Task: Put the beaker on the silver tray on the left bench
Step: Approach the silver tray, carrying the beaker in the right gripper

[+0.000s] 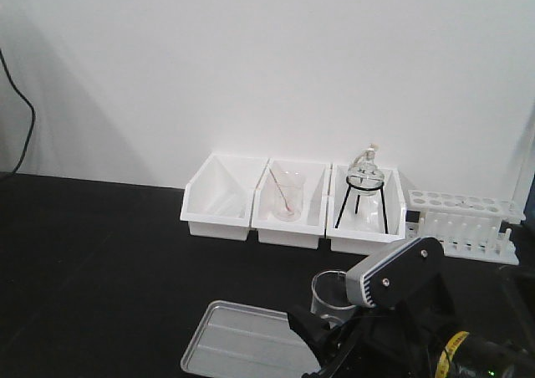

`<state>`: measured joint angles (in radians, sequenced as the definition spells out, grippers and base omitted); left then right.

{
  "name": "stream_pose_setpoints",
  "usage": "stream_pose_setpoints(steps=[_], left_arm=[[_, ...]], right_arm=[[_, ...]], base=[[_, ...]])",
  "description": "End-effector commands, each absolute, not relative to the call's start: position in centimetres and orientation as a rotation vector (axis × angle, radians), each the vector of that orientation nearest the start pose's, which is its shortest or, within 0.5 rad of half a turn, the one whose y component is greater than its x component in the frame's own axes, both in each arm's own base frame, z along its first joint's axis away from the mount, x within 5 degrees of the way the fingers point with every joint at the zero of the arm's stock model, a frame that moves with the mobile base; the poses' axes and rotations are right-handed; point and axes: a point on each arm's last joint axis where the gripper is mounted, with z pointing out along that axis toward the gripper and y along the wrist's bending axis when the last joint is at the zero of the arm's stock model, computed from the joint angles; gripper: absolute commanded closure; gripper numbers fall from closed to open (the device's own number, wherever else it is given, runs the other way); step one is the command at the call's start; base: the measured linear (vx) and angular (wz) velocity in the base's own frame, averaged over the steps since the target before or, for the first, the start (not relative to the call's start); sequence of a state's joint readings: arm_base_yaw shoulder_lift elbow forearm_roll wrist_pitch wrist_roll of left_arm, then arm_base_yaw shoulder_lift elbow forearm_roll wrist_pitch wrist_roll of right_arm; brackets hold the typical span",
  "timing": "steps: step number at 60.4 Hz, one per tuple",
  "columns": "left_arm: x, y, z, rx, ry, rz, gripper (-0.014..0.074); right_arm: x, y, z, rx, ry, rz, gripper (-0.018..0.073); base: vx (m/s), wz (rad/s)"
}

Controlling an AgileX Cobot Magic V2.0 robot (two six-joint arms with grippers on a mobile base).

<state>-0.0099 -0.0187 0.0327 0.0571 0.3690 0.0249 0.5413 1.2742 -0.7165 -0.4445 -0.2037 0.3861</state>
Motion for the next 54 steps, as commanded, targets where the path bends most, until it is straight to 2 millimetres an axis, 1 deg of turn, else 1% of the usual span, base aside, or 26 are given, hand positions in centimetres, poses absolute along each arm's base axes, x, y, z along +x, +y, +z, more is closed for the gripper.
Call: stream_pose_setpoints(steps=[1, 22, 54], left_arm=[[5.43, 0.06, 17.08, 0.070, 1.797, 0.057, 0.0595], [5.43, 0.06, 17.08, 0.070, 1.797, 0.057, 0.0595], [5.43, 0.06, 17.08, 0.070, 1.797, 0.057, 0.0595]], right_arm=[[22.96, 15.02, 30.81, -0.584, 1.651, 0.470, 0.0571], [22.96, 15.02, 30.81, -0.584, 1.651, 0.470, 0.0571], [22.96, 15.02, 30.82, -0.583, 1.650, 0.470, 0.0571]], base=[[0.22, -0.12], [0.15, -0.14], [0.06, -0.12]])
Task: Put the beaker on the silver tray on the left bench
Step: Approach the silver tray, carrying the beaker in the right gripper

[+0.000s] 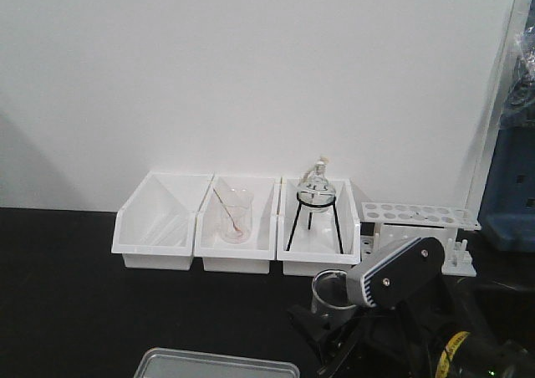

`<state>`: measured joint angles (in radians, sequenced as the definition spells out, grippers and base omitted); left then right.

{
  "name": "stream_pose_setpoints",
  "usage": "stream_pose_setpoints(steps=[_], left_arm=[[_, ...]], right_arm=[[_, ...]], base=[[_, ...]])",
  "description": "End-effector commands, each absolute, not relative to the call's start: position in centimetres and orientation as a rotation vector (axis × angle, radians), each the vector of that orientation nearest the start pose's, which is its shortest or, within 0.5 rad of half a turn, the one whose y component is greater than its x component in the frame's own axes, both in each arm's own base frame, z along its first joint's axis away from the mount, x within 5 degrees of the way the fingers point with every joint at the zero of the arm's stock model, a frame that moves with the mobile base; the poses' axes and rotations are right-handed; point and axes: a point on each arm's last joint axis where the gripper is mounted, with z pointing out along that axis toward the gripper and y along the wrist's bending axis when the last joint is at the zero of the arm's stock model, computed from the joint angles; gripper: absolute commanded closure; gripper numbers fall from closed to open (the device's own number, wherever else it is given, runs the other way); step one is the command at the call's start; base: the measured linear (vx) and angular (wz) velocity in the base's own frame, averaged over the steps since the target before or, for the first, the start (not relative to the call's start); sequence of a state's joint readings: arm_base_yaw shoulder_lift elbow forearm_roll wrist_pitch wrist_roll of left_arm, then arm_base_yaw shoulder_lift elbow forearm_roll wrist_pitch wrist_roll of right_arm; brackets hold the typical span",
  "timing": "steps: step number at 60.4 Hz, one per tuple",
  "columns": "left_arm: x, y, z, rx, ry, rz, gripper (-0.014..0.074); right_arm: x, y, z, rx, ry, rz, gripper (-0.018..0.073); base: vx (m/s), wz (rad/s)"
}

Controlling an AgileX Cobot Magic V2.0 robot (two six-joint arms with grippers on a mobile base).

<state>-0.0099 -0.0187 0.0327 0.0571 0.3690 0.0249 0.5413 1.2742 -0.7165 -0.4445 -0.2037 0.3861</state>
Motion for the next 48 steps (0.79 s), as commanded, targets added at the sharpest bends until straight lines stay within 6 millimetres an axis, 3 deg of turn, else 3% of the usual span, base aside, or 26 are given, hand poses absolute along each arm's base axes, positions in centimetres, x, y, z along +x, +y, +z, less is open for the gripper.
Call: stream_pose_setpoints(steps=[1, 17, 34, 48], left_arm=[[5.4, 0.1, 17.1, 0.070, 1.797, 0.057, 0.0595], [5.4, 0.1, 17.1, 0.070, 1.797, 0.057, 0.0595], [5.4, 0.1, 17.1, 0.070, 1.797, 0.057, 0.0595], [5.4, 0.1, 17.1, 0.070, 1.797, 0.057, 0.0595]], right_arm=[[23.0, 15.0, 30.8, -0.583, 1.648, 0.471, 0.0571], [24.0, 16.3, 30.3, -0.609, 1.555, 0.536, 0.0571], [29.8, 20.6, 25.1, -0.687, 1.593, 0.586, 0.0571], [32.2, 22.6, 21.1, -0.752, 1.620, 0.612, 0.0571]], base=[[0.03, -0.07], [0.01, -0.03], [0.00, 0.00], [0.00, 0.00]])
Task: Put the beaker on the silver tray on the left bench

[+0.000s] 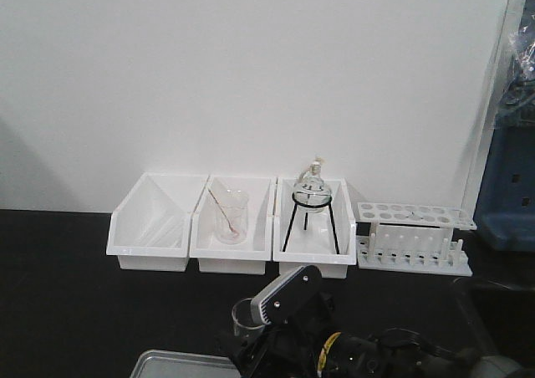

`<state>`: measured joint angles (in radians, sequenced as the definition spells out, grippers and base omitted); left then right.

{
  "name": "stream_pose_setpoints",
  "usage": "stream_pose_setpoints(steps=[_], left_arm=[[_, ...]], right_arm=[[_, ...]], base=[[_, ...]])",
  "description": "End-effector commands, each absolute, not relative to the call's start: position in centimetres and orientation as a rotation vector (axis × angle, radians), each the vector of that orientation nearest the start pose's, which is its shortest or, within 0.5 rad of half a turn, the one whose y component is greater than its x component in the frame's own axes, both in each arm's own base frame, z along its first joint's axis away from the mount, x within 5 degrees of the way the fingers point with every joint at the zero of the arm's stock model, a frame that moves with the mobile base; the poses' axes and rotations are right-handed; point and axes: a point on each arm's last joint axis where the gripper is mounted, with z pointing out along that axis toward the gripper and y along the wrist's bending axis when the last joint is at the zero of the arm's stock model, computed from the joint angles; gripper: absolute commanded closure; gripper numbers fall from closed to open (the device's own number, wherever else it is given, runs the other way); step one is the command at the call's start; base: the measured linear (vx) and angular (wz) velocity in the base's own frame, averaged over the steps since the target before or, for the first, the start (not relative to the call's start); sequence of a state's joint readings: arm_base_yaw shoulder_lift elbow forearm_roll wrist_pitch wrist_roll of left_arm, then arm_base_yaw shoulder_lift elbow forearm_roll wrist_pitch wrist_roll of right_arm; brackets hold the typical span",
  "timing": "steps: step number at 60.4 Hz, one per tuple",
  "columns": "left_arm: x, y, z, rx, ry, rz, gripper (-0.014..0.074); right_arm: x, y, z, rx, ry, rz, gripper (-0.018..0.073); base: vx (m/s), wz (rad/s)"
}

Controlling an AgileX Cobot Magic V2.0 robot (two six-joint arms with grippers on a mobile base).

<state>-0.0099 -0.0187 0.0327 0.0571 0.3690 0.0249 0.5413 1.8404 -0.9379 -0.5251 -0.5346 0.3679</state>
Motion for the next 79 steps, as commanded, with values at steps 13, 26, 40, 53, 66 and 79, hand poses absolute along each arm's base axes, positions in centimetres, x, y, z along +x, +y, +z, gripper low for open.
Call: stream_pose_setpoints(steps=[13, 26, 40, 53, 66, 79], left_arm=[[5.4, 0.1, 17.1, 0.070, 1.797, 0.057, 0.0595], [5.4, 0.1, 17.1, 0.070, 1.797, 0.057, 0.0595], [5.4, 0.1, 17.1, 0.070, 1.797, 0.057, 0.0595], [5.4, 0.1, 17.1, 0.070, 1.797, 0.057, 0.0595], [5.4, 0.1, 17.1, 0.070, 1.797, 0.057, 0.0595], [5.4, 0.1, 17.1, 0.070, 1.797, 0.057, 0.0595]], right_arm=[[32.8, 23.6, 16.0, -0.801, 1.701, 0.644, 0.0568], [32.9, 23.8, 12.8, -0.811, 1.755, 0.665, 0.0561], [32.9, 23.8, 12.0, -0.814, 1.778, 0.665, 0.0527], [32.9, 23.8, 12.0, -0.814, 1.778, 0.665, 0.0397], [32.9, 23.8, 12.0, -0.813, 1.778, 0.665, 0.0109], [33.0, 23.7, 12.8, -0.790, 1.766, 0.661, -0.0141]], base=[[0.00, 0.00], [0.00, 0.00], [0.00, 0.00], [0.00, 0.00], [0.00, 0.00], [0.00, 0.00]])
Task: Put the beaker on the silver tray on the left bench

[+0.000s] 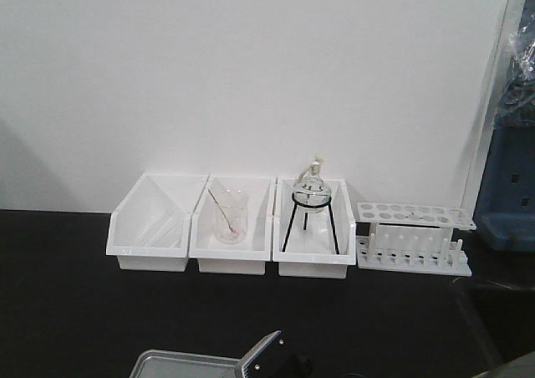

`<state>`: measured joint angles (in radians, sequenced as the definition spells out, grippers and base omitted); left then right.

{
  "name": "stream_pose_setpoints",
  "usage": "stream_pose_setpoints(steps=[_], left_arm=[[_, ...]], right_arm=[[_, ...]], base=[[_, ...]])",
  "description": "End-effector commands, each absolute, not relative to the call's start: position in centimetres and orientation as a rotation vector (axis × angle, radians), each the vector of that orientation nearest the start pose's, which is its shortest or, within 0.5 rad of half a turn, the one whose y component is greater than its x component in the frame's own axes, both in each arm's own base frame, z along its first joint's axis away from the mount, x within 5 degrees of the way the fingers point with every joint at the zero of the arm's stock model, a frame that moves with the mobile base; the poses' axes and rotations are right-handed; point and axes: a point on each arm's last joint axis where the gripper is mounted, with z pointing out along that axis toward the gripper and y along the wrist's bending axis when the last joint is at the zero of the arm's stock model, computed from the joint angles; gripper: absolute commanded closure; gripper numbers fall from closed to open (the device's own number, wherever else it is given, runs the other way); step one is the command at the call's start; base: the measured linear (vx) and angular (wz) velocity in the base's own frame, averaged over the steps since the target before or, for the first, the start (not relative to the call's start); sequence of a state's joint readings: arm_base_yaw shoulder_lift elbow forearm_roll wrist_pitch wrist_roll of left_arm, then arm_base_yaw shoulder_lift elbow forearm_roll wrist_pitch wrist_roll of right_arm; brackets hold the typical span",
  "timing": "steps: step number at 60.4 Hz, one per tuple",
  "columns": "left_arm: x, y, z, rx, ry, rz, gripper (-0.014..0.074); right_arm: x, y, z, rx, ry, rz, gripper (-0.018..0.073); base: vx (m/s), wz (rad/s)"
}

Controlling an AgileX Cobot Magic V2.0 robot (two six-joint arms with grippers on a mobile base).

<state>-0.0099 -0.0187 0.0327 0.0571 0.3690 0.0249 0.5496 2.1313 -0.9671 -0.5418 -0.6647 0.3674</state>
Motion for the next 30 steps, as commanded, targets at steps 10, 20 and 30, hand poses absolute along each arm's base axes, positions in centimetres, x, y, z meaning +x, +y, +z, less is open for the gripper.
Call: stream_pose_setpoints(steps=[10, 20, 30], left_arm=[[5.4, 0.1, 17.1, 0.070, 1.797, 0.057, 0.0595], [5.4, 0.1, 17.1, 0.070, 1.797, 0.057, 0.0595], [5.4, 0.1, 17.1, 0.070, 1.797, 0.057, 0.0595]], right_arm=[[32.9, 23.7, 15.4, -0.779, 1.704, 0.659, -0.0165], [32.5, 23.2, 19.9, -0.742, 1.608, 0.663, -0.0137], [30.9, 22.0, 26.3, -0.638, 1.545, 0.715, -0.0061]], base=[[0.00, 0.00], [0.00, -0.01], [0.00, 0.00]])
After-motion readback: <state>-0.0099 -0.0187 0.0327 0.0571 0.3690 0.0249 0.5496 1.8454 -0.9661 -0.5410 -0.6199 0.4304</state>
